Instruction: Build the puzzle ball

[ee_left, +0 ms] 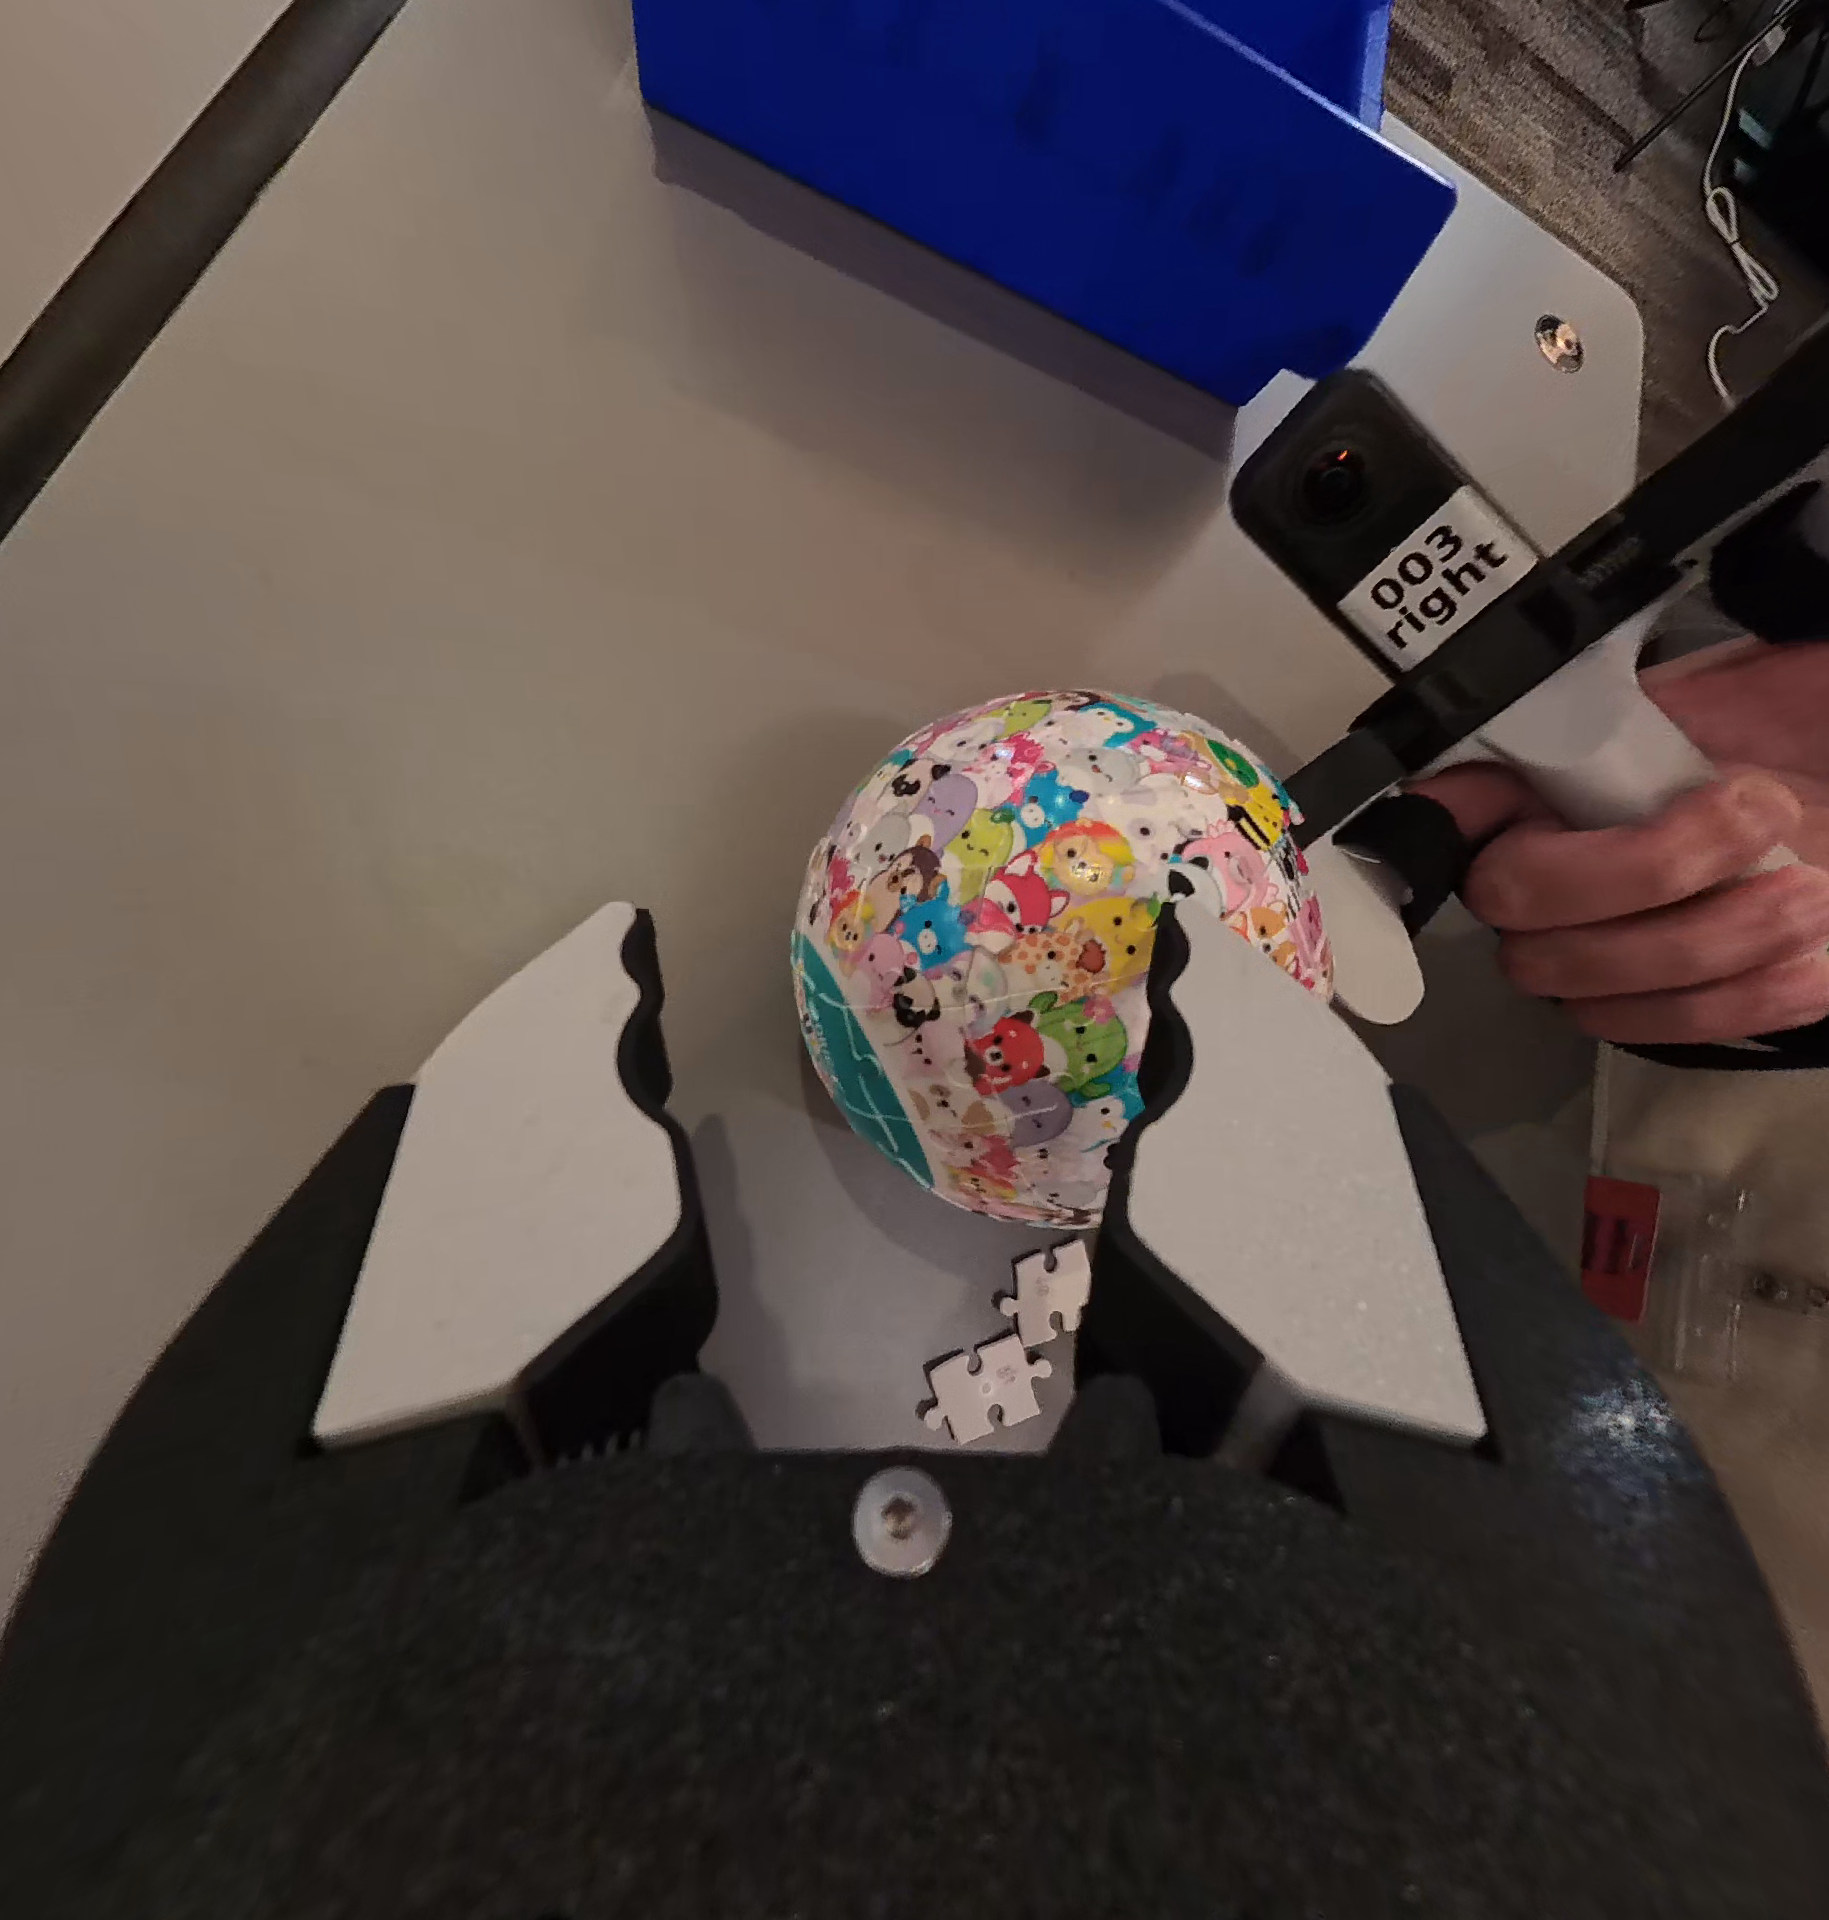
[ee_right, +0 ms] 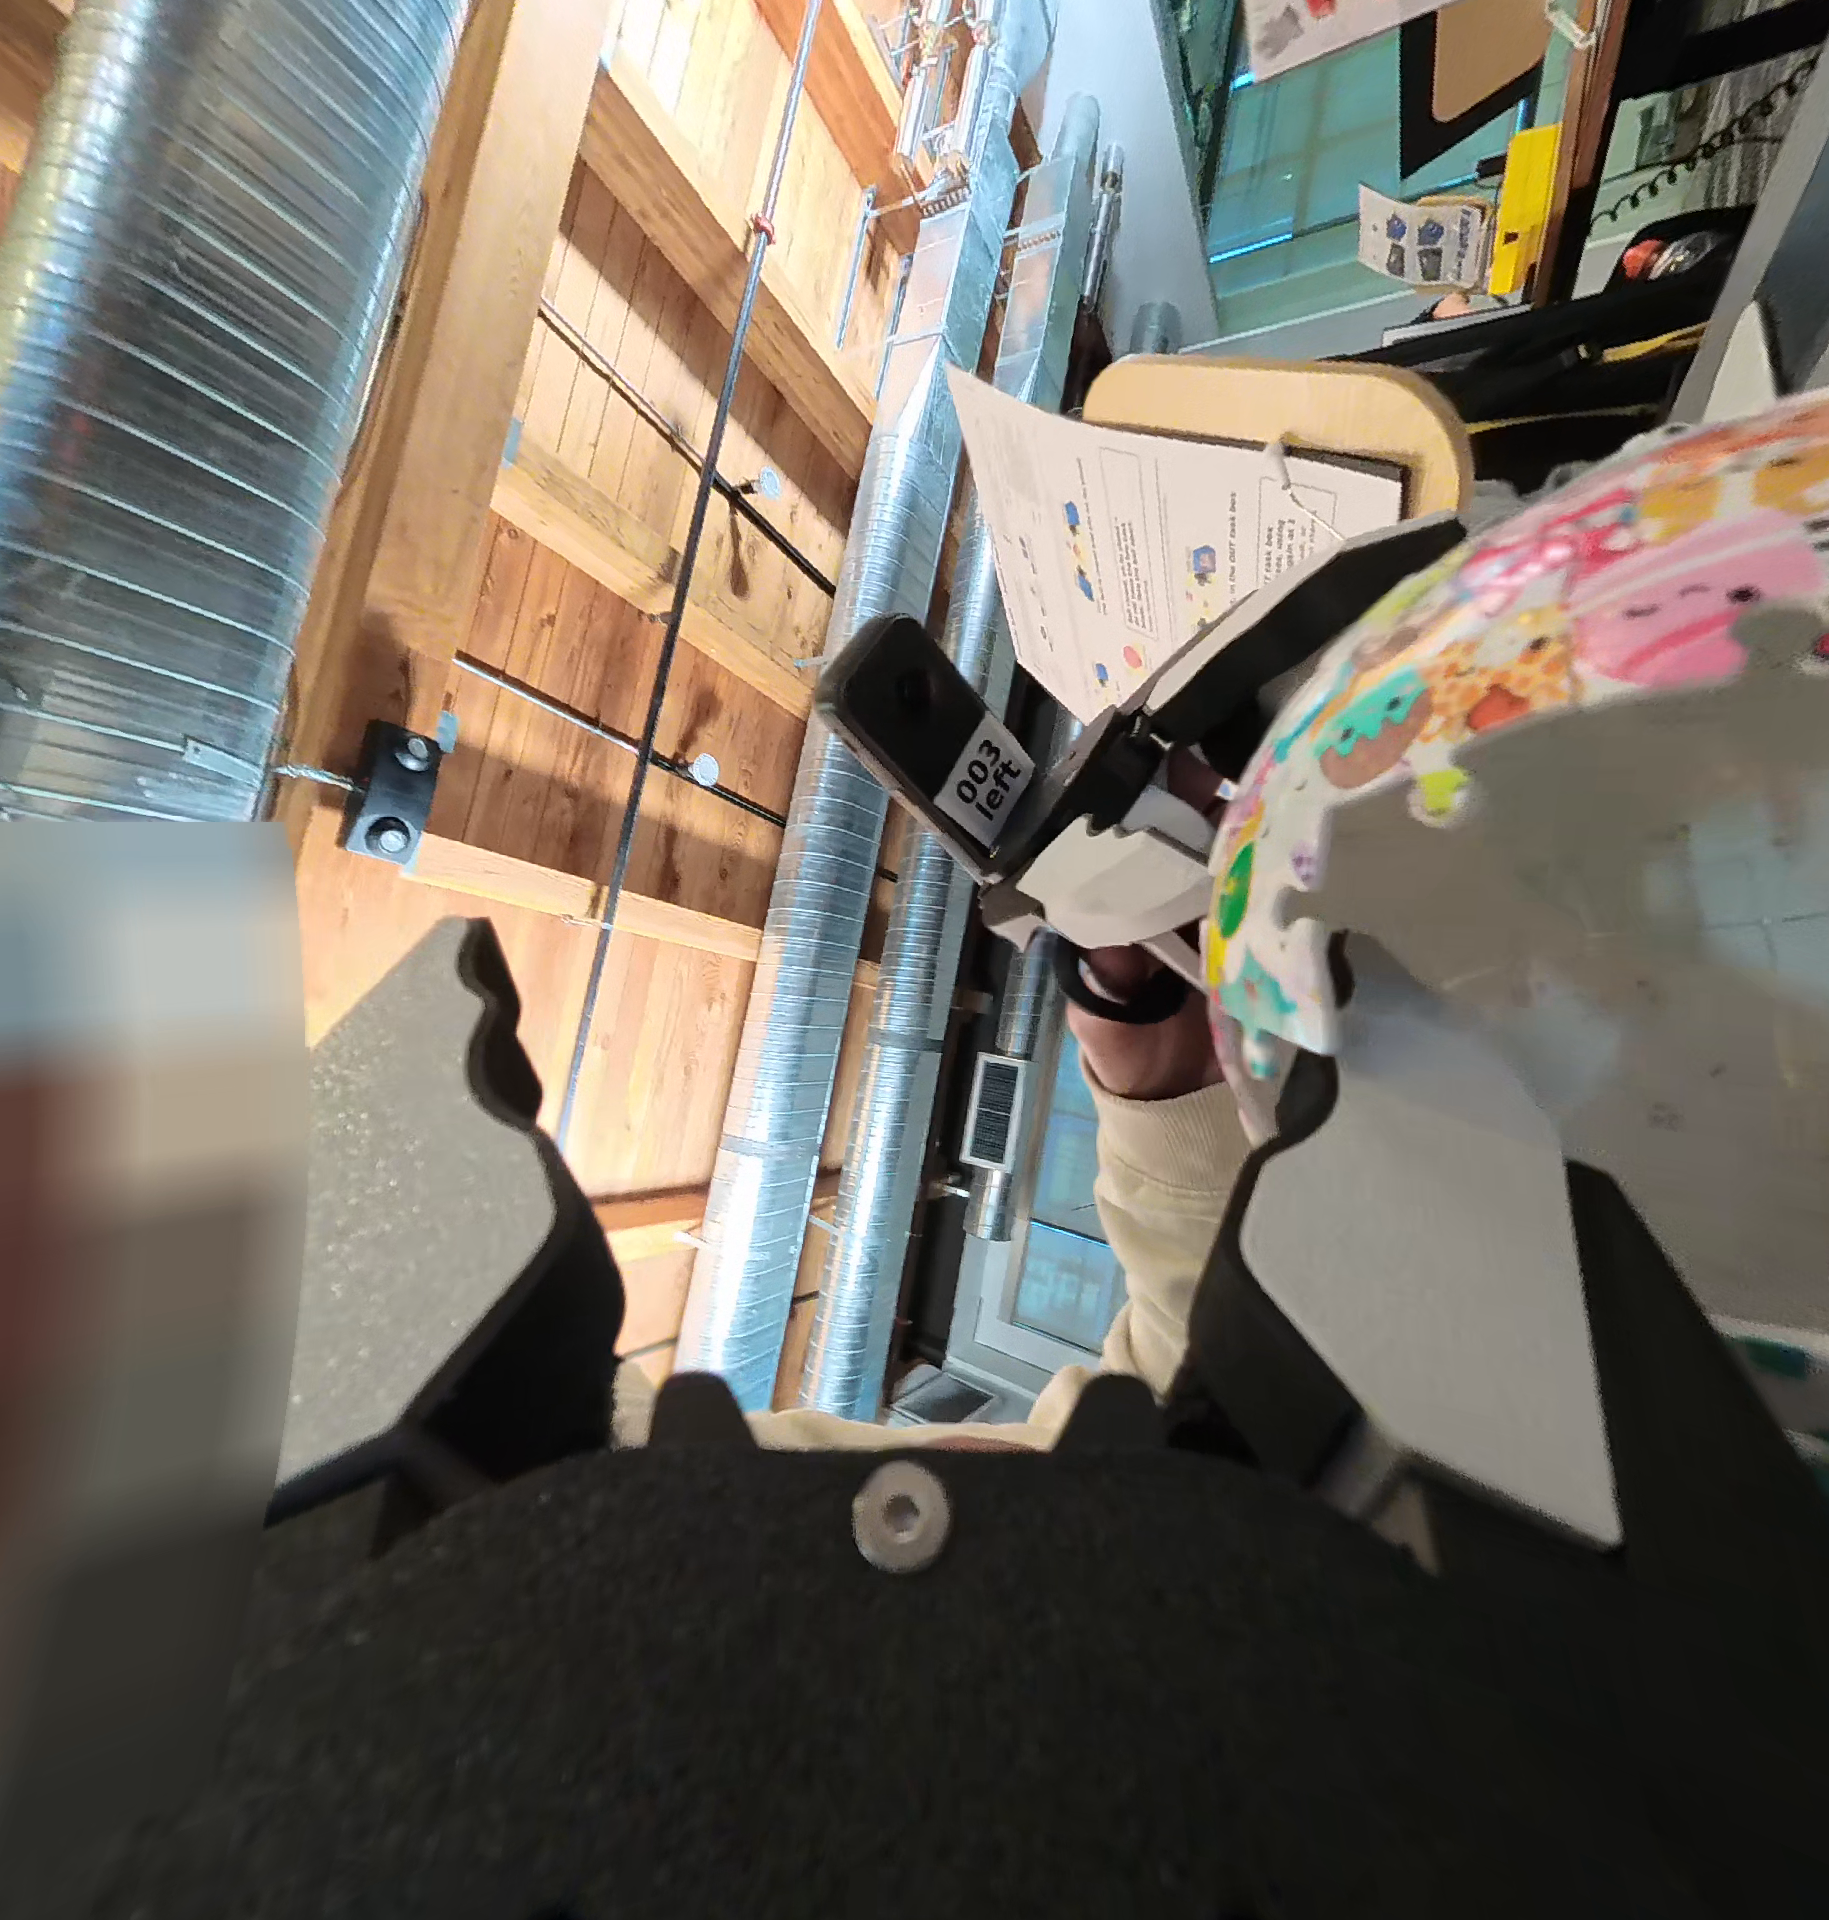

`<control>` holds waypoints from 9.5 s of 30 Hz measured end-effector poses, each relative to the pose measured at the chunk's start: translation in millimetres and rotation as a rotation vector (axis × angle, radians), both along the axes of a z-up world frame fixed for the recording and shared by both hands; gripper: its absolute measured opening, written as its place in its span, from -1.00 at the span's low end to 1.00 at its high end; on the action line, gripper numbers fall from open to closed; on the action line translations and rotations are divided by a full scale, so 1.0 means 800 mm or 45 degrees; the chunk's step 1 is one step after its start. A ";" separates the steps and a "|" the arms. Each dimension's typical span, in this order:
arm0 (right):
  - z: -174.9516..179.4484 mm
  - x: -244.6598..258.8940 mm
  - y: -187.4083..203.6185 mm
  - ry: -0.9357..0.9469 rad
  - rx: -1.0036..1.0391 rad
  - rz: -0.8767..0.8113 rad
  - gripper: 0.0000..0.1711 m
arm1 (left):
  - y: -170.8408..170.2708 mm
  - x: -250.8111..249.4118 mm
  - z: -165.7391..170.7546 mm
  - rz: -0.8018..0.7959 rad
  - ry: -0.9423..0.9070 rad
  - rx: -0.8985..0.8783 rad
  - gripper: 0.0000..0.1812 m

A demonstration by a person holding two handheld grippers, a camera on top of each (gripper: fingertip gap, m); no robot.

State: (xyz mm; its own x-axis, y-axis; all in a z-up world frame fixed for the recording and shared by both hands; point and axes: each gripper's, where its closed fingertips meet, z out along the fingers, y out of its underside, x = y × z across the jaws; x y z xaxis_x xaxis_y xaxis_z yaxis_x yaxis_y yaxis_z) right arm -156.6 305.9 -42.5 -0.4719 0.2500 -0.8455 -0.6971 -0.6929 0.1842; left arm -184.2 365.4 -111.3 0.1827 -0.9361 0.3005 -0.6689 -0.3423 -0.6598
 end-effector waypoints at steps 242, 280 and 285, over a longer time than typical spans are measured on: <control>-0.014 0.015 0.026 0.210 0.018 -0.027 0.35 | -0.004 0.000 0.017 0.025 0.021 0.246 -0.08; -0.159 0.056 -0.051 -2.040 1.379 0.393 0.24 | -0.105 -0.037 -0.066 0.518 -0.112 0.131 0.23; -0.198 0.035 -0.010 -2.247 1.387 0.577 0.49 | -0.095 -0.033 -0.081 0.530 -0.046 0.151 0.25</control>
